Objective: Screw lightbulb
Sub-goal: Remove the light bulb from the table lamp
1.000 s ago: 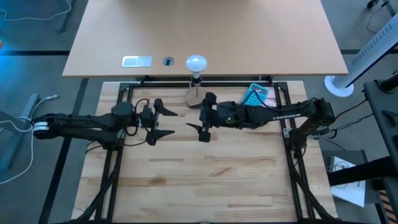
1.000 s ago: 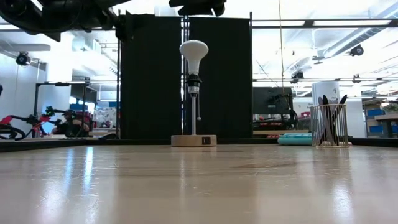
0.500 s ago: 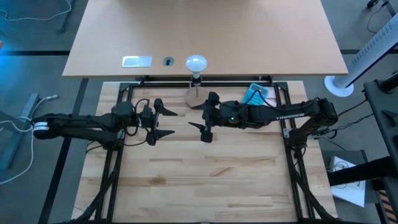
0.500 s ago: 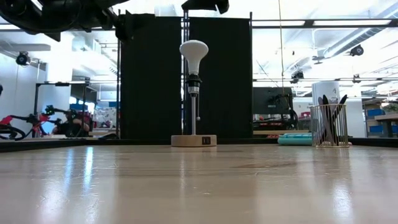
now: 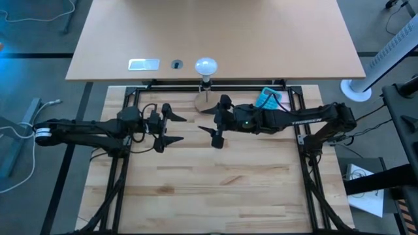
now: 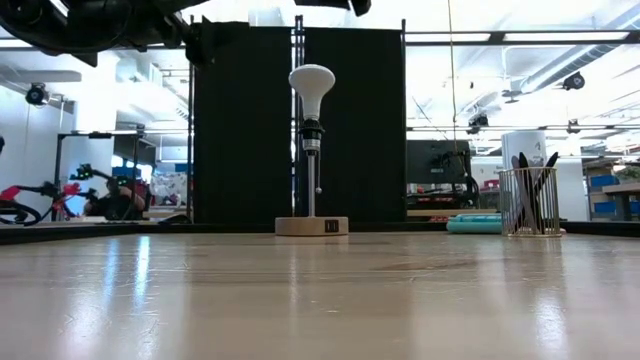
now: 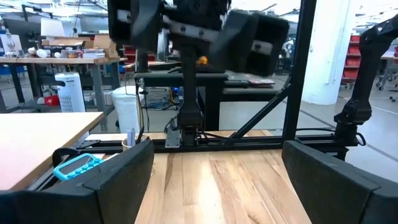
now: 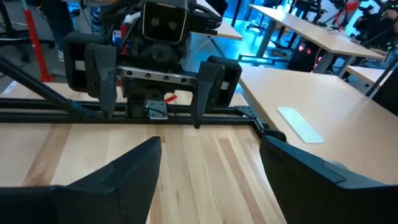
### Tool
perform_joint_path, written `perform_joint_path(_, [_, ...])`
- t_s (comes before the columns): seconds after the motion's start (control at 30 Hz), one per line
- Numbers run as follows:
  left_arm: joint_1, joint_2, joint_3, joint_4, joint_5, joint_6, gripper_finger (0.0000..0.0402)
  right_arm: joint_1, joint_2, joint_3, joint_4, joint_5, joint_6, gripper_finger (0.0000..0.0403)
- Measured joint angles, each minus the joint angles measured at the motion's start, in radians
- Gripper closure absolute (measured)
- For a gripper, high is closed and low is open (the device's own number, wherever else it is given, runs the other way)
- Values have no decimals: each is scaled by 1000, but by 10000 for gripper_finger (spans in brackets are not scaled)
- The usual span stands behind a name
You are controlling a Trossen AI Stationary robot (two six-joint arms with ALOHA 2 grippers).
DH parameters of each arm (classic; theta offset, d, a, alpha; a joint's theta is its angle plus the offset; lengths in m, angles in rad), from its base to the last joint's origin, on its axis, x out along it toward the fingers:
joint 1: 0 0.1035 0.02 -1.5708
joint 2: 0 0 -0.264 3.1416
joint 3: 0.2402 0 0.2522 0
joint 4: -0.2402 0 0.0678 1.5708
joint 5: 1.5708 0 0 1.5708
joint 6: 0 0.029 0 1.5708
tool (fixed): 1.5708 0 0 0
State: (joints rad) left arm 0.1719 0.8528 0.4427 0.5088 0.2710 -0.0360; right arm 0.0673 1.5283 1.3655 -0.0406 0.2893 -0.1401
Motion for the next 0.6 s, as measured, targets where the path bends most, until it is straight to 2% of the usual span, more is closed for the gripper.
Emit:
perform_joint_path(0.27, [0, 0, 0, 114, -7, -8, 56, -32, -78, 0, 47, 26, -96, 116])
perform_joint_path(0.4, [0, 0, 0, 126, -146, -9, 56, -80, -128, -32, 78, -15, -197, 106])
perform_joint_path(0.5, [0, 4, 0, 123, -279, -8, 56, -142, -209, -115, 171, -113, -231, 105])
perform_joint_path(0.6, [0, 4, 0, 123, -337, -8, 56, -215, -311, -240, 265, -172, -229, 108])
